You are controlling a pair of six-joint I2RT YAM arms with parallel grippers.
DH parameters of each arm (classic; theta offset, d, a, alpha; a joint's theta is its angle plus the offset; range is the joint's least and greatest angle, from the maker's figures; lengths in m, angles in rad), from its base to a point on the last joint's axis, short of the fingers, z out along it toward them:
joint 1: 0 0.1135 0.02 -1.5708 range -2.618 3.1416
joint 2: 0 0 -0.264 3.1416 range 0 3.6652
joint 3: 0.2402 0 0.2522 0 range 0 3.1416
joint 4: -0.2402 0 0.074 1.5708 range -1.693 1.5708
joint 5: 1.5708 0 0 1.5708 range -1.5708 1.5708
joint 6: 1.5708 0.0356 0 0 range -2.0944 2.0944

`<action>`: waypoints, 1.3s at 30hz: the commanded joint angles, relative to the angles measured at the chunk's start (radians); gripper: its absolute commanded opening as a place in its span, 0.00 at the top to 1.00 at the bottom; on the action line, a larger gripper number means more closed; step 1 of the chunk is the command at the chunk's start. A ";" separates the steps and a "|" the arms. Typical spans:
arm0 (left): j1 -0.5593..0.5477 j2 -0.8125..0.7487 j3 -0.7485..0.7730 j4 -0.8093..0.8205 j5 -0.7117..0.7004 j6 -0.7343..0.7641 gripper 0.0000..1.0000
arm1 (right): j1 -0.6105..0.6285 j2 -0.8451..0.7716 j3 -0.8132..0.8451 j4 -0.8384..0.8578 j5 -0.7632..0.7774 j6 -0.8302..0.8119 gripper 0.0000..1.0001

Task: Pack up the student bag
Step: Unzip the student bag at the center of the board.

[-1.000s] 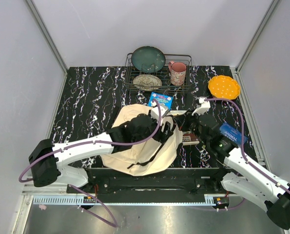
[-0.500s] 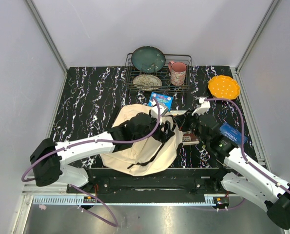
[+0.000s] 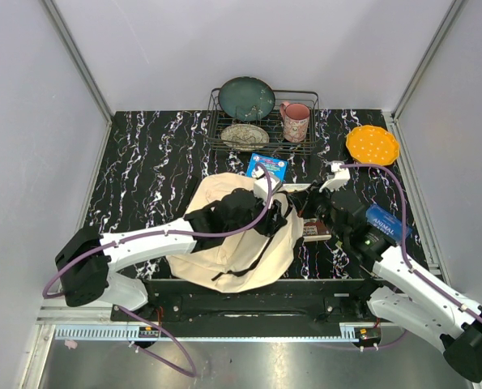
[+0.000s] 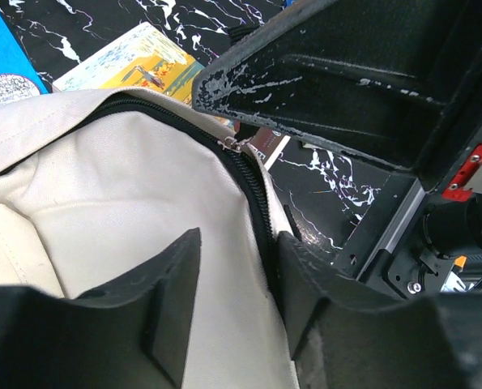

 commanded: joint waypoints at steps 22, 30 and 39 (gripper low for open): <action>-0.039 -0.188 -0.211 0.084 0.158 -0.030 1.00 | 0.004 0.139 0.034 0.161 0.015 -0.055 1.00; -0.103 -0.311 -0.328 0.067 0.146 -0.079 1.00 | 0.004 0.235 0.040 0.256 -0.033 -0.043 1.00; -0.280 -0.386 -0.412 0.072 0.054 -0.151 1.00 | 0.003 0.385 0.060 0.327 -0.045 -0.046 1.00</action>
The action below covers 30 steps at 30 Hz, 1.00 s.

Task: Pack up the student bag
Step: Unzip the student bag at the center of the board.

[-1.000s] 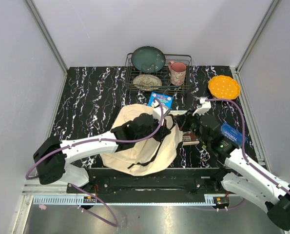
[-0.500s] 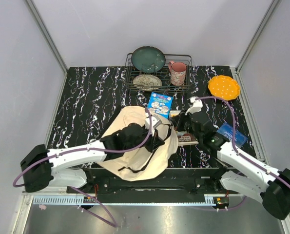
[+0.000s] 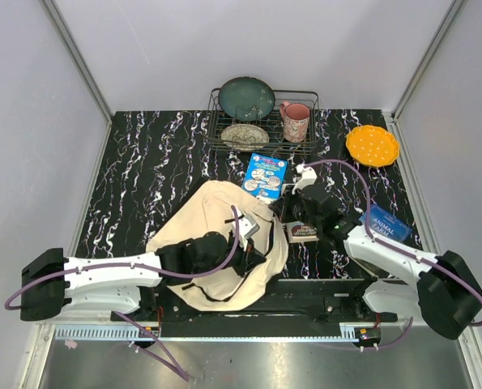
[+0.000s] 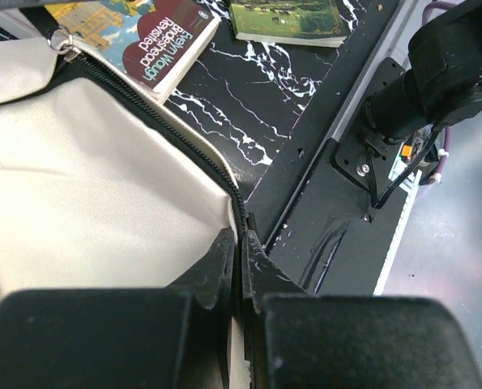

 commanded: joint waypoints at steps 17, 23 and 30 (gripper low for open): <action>-0.191 -0.146 0.000 -0.054 -0.287 -0.090 0.18 | -0.005 -0.101 -0.005 0.043 -0.020 0.014 1.00; -0.142 -0.060 0.148 -0.094 -0.342 -0.067 0.09 | 0.031 -0.155 -0.034 0.027 -0.012 0.024 1.00; -0.051 0.098 0.251 -0.101 -0.296 -0.142 0.09 | 0.066 -0.236 -0.032 -0.010 0.005 0.027 1.00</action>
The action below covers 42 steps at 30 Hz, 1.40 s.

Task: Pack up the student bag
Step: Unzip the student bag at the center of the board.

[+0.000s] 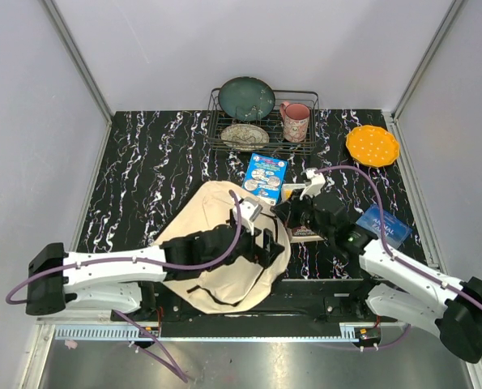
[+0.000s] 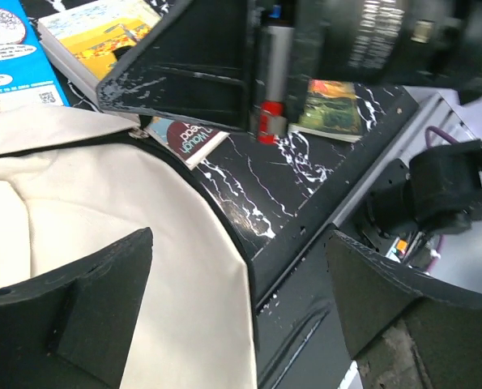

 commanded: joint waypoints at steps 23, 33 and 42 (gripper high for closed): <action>-0.040 0.198 0.117 0.008 0.056 -0.004 1.00 | 0.029 0.008 0.073 0.033 0.056 -0.079 1.00; -0.177 0.072 0.002 0.041 0.042 0.030 1.00 | 0.027 0.170 0.138 0.121 -0.022 -0.143 1.00; -0.204 -0.049 -0.078 0.020 -0.041 0.002 1.00 | 0.024 0.294 0.188 0.168 -0.045 -0.136 1.00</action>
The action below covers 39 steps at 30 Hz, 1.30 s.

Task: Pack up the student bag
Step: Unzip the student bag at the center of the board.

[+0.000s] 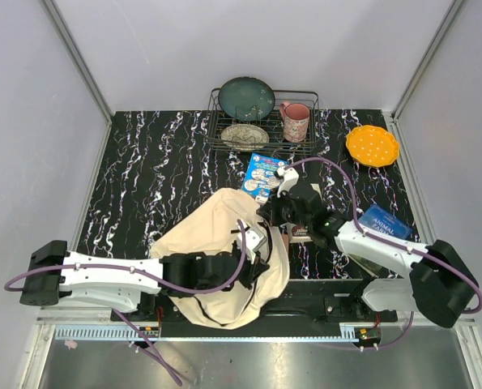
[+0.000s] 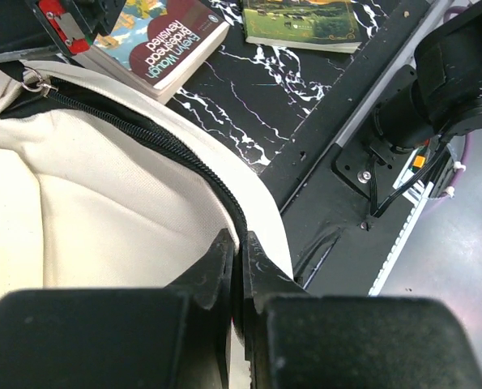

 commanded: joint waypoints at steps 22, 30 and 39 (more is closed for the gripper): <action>0.321 -0.011 0.042 0.020 0.189 0.091 0.14 | -0.109 0.341 0.439 0.028 -0.014 -0.062 1.00; 0.321 0.130 0.111 0.128 0.213 0.024 0.14 | -0.127 0.365 0.456 0.005 -0.022 -0.054 1.00; 0.319 0.229 0.217 0.013 0.106 -0.004 0.55 | -0.141 0.332 0.422 0.007 -0.019 -0.054 1.00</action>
